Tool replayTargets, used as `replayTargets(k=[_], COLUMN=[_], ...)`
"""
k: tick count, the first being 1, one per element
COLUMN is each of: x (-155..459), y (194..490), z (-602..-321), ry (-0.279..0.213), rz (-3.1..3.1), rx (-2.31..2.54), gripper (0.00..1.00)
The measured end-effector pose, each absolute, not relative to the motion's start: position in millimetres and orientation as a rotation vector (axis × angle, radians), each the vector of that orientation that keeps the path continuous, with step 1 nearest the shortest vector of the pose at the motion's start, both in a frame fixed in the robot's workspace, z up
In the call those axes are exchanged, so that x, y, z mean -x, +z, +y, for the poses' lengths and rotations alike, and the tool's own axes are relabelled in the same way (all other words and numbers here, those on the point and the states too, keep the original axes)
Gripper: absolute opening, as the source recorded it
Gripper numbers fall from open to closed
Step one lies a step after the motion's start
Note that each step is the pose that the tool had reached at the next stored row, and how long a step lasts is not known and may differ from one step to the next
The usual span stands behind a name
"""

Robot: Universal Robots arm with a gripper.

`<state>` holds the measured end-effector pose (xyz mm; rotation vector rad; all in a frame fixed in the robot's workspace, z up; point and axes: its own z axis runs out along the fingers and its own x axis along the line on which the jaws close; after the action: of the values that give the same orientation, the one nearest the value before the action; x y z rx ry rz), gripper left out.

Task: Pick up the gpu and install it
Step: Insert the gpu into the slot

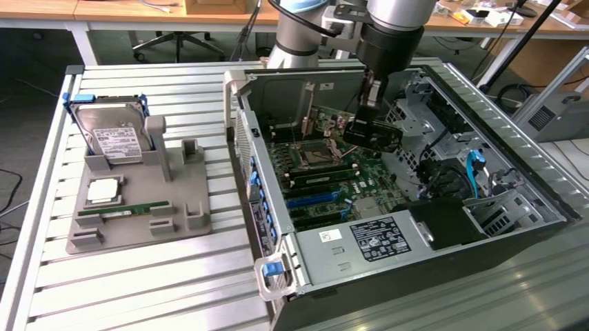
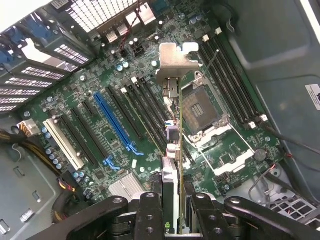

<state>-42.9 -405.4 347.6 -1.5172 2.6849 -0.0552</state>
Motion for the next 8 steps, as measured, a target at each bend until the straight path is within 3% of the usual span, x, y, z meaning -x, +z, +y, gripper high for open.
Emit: replayTargets(k=[8], x=[42.8], y=[347.6], z=[-405.4], ry=[-0.054], rz=[2.664], rx=[1.552], gripper=[0.27])
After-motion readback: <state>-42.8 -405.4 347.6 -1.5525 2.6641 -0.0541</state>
